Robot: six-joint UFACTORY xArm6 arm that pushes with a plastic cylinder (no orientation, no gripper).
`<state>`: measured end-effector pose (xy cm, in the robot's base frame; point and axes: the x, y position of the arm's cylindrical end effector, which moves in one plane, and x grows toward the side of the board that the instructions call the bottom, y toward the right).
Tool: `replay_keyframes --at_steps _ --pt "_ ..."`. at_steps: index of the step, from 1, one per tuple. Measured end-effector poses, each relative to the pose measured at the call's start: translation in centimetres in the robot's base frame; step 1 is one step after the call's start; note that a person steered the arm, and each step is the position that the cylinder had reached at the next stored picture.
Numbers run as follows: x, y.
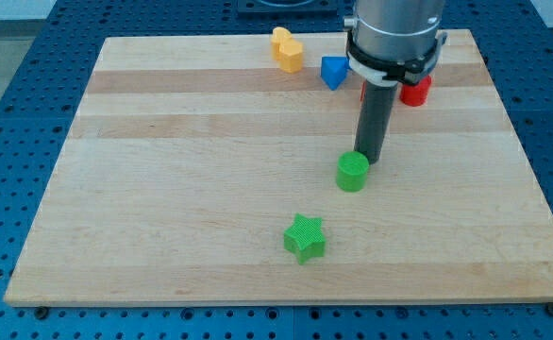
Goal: Slide the green circle left and a bit down
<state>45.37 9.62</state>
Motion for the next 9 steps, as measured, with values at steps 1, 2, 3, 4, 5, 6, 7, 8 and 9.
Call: replay_keyframes --at_steps 1,2,3,4,5,6,7,8,9 --pt "1.8 -0.3" --pt "3.5 -0.4" --pt "5.3 -0.5" --pt "6.9 -0.8" --pt "7.8 -2.0" --pt "7.9 -4.2" --pt "7.9 -4.8" --pt "5.6 -3.7" --pt "2.9 -3.6"
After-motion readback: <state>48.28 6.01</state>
